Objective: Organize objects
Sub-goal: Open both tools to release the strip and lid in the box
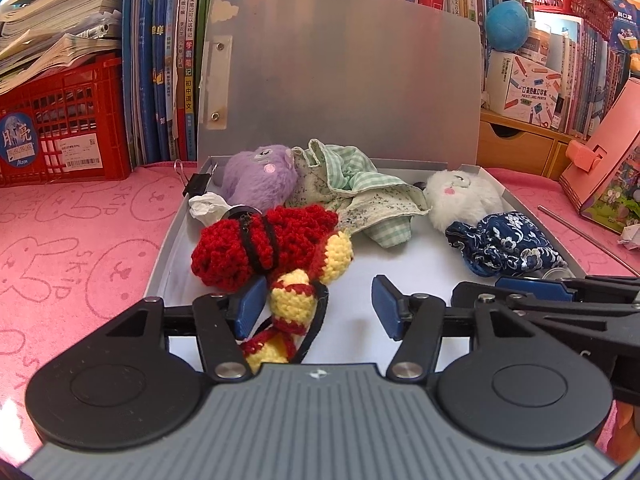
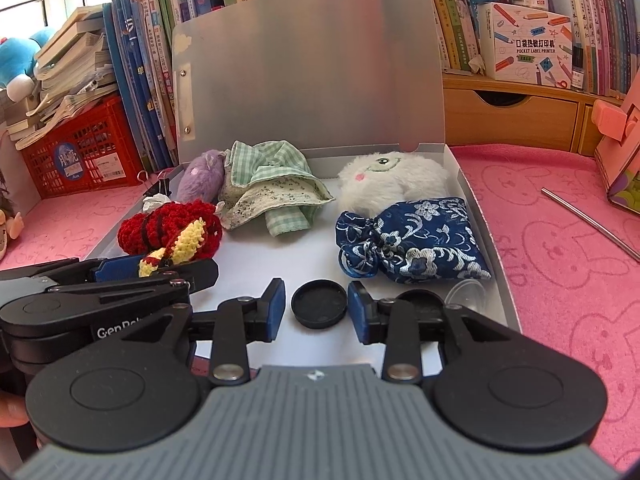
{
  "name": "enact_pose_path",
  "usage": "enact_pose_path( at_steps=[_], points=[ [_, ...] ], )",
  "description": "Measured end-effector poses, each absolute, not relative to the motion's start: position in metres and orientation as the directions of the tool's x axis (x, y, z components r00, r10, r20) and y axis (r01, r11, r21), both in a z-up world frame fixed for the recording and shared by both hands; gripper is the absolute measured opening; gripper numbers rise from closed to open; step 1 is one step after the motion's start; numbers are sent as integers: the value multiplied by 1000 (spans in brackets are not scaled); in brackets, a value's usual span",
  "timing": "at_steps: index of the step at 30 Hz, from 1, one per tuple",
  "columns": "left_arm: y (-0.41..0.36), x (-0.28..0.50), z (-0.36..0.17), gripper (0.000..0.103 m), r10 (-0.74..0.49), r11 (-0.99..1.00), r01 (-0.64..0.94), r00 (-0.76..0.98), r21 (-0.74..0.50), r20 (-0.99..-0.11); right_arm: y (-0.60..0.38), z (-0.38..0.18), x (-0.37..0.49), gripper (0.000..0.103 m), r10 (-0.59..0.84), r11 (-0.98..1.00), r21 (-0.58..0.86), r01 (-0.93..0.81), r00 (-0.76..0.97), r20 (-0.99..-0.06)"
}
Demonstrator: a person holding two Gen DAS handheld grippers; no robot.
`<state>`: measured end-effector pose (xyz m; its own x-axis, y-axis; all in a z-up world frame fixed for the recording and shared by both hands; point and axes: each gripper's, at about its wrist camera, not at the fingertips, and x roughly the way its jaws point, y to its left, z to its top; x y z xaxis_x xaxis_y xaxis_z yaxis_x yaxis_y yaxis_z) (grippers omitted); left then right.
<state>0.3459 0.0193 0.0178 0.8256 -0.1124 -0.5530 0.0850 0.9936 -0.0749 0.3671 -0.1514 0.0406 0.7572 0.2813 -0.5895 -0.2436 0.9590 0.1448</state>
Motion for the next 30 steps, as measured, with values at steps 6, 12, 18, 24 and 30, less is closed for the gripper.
enact_pose_path(
  at_steps=[6, 12, 18, 24, 30],
  points=[
    [22, 338, 26, 72, -104, 994, 75, 834, -75, -542, -154, 49, 360, 53, 286, 958, 154, -242, 771, -570],
    [27, 328, 36, 85, -89, 995, 52, 845, -85, -527, -159, 59, 350, 59, 287, 958, 159, -240, 785, -549],
    [29, 316, 45, 91, -93, 994, 52, 860, -96, -501, -160, 69, 335, 61, 275, 961, 126, -247, 807, -523],
    [24, 300, 59, 98, -42, 999, 27, 886, -39, -461, -163, 77, 322, 63, 275, 961, 125, -246, 818, -505],
    [25, 283, 70, 98, -57, 997, 28, 892, -69, -449, -169, 87, 307, 68, 271, 962, 124, -241, 830, -487]
  ],
)
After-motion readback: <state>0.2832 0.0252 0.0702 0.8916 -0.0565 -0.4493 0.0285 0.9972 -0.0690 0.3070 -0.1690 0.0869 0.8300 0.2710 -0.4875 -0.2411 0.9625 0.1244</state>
